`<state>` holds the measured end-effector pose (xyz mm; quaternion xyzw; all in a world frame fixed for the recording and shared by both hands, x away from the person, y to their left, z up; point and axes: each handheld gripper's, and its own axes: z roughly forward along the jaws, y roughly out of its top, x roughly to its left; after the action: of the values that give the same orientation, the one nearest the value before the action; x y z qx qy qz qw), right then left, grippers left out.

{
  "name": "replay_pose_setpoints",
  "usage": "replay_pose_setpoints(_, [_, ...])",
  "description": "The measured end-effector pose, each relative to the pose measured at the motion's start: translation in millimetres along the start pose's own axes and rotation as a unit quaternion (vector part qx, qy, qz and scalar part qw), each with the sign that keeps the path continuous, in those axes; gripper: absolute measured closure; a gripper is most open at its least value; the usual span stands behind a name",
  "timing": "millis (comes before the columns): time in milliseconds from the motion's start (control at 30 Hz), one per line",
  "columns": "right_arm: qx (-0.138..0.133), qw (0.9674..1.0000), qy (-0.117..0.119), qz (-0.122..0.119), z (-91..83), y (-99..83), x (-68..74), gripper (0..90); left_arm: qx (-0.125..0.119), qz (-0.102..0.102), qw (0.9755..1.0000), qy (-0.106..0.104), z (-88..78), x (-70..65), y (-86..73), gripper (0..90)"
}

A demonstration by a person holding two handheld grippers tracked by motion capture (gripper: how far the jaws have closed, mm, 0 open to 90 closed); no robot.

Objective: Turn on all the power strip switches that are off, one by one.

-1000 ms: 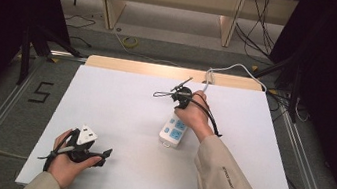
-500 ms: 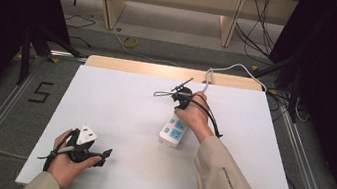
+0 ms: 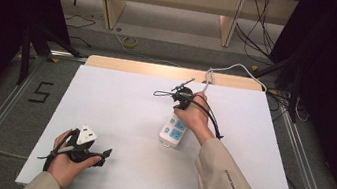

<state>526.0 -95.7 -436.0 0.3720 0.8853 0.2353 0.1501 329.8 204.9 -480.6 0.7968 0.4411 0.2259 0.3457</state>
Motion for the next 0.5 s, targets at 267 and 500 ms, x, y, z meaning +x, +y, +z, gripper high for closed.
replay_pose_setpoints(267, [-0.001,1.0,0.004,-0.006,-7.7,-1.4,1.6,90.0,0.0,0.0,1.0,0.001,0.0,-0.2,-0.1,18.3])
replay_pose_setpoints(500, [-0.003,1.0,0.006,-0.004,-11.2,-3.4,2.4,90.0,0.001,-0.001,1.0,0.001,0.2,-0.1,-0.3,18.3])
